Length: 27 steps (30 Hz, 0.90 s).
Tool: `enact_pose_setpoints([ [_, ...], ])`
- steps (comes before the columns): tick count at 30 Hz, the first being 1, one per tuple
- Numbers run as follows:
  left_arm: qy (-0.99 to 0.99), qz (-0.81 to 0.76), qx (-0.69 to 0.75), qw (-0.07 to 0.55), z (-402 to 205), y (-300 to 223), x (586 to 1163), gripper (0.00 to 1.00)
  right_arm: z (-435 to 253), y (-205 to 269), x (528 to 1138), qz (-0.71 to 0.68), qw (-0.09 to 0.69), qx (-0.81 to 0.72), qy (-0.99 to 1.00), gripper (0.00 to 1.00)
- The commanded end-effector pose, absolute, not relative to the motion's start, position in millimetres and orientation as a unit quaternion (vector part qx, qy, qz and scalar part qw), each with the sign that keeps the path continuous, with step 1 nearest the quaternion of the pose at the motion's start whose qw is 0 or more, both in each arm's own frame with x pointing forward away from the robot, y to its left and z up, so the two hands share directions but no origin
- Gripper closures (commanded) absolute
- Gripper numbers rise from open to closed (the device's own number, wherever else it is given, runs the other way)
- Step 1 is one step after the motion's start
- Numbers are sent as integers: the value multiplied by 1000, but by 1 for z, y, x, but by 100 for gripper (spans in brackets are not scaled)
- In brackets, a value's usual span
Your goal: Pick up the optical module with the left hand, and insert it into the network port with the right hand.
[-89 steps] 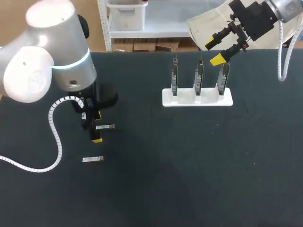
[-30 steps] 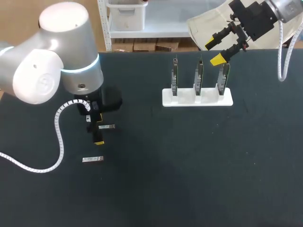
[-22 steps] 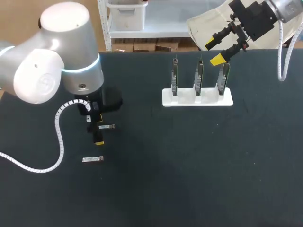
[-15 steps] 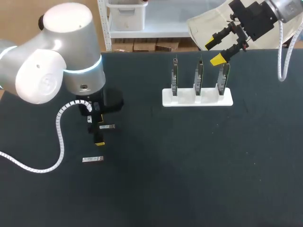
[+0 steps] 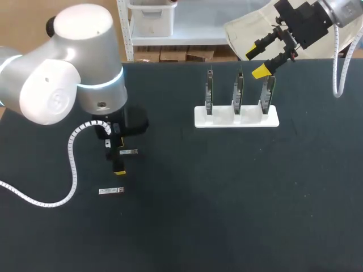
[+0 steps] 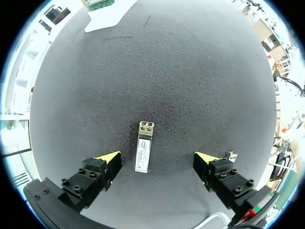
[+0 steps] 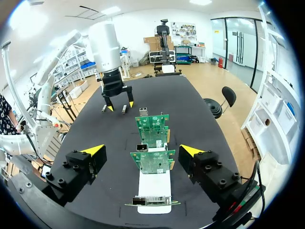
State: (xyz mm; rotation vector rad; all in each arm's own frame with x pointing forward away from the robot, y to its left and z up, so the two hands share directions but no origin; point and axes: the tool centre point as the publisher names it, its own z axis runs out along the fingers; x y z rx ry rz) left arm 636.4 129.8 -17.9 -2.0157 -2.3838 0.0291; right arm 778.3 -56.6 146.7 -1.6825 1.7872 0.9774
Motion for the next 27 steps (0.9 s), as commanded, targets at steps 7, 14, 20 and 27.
enact_pose_setpoints([
  [7, -761, -4, -649, 10, -18, 128, 636, 0, 147, -57, 776, 356, 249, -617, 656, 0],
  [14, -758, -19, -652, 6, -17, 126, 637, 0, 147, -57, 776, 356, 249, -617, 656, 0],
  [20, -760, -17, -650, 2, -17, 126, 637, 0, 147, -57, 776, 356, 249, -617, 656, 0],
  [27, -767, -5, -642, -1, -18, 129, 637, 0, 147, -57, 776, 356, 249, -617, 656, 0],
])
